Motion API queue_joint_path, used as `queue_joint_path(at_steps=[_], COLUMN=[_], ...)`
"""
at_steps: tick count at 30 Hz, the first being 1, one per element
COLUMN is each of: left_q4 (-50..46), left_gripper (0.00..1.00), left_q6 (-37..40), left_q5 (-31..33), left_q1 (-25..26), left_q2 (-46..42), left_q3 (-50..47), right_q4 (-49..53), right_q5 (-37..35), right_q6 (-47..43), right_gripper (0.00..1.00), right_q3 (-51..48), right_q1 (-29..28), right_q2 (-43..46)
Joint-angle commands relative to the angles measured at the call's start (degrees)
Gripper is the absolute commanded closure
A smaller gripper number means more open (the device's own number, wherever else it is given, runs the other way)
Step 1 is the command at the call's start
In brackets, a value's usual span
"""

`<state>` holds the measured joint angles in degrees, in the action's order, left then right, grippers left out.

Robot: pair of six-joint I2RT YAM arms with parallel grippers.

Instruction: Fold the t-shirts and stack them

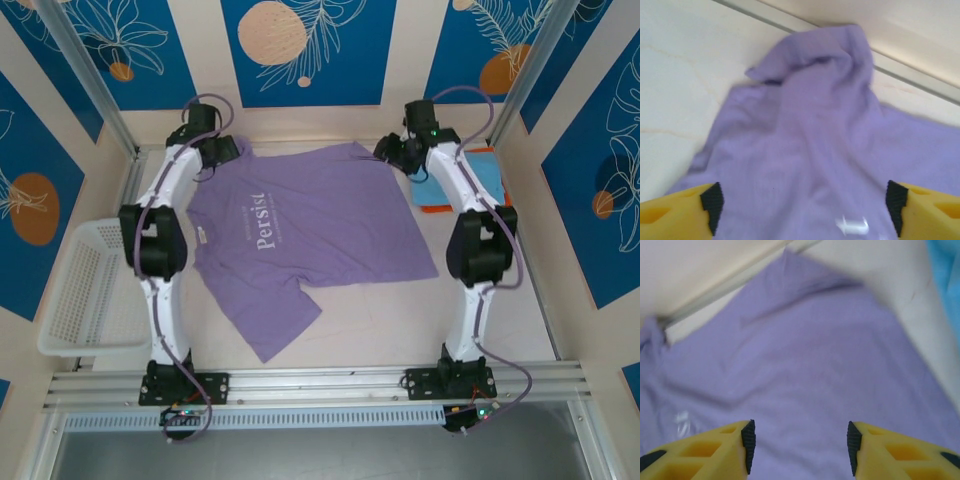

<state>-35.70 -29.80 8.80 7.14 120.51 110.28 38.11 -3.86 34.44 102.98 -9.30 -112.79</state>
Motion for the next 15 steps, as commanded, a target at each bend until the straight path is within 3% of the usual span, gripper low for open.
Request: queue_joint_path(at_steps=[1,6,15], left_q4=[8.13,15.87,15.08], left_gripper=[0.24,0.27,0.33], left_q6=[-5.89,-8.97,-7.83], left_q5=[-3.44,-5.68,-2.83], left_q1=[3.63,8.41,11.06], left_q2=[-10.25,-19.55,-21.91], left_q3=[-19.39,-41.76,-57.08], right_q4=[-5.56,-11.31,-12.93], right_q5=[2.53,2.49,7.24], right_q6=[6.39,13.45,16.73], right_gripper=[0.47,0.50,0.56], right_q3=[-21.12,-43.16,-56.93], right_q1=[0.32,2.81,7.55], right_q2=[9.31,18.68,21.36])
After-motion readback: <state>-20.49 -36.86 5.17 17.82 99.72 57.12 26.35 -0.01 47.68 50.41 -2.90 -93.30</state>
